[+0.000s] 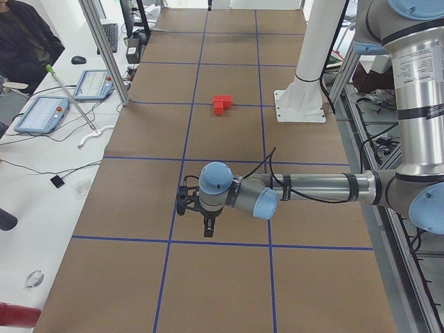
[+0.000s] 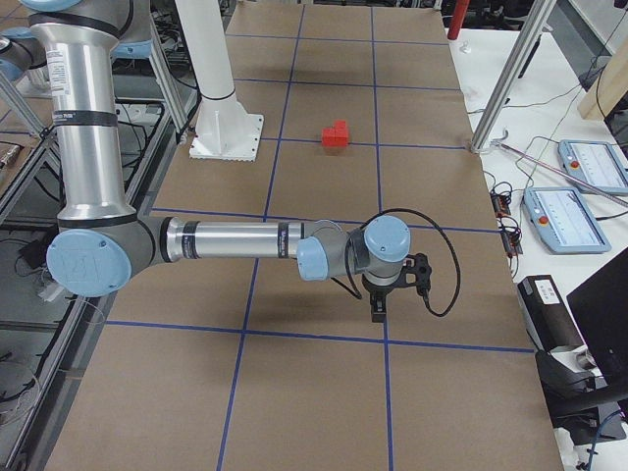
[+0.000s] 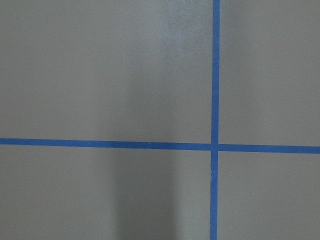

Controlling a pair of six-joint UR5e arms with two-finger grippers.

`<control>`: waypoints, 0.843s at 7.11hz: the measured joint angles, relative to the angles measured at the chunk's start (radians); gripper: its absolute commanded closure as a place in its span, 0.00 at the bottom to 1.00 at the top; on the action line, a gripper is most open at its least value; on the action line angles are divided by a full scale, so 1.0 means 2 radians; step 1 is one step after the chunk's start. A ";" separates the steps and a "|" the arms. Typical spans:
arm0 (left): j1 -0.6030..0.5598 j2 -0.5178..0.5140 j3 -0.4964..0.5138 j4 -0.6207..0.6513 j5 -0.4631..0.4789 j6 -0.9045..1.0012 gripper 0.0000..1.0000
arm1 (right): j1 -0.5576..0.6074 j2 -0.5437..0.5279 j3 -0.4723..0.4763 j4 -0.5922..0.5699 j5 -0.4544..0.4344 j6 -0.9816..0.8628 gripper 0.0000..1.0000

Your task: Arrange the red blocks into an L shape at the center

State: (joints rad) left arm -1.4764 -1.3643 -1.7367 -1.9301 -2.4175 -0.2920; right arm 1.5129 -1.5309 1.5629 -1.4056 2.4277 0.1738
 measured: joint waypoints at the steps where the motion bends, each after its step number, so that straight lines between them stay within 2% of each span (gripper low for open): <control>1: 0.000 0.000 -0.005 0.000 -0.001 0.000 0.00 | 0.000 -0.017 0.016 0.001 -0.002 0.001 0.01; 6: 0.003 -0.001 -0.003 0.000 -0.003 0.000 0.00 | 0.000 -0.065 0.071 0.001 0.006 -0.003 0.01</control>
State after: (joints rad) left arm -1.4706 -1.3668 -1.7429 -1.9298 -2.4229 -0.2914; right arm 1.5127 -1.6610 1.7055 -1.4029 2.4394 0.1676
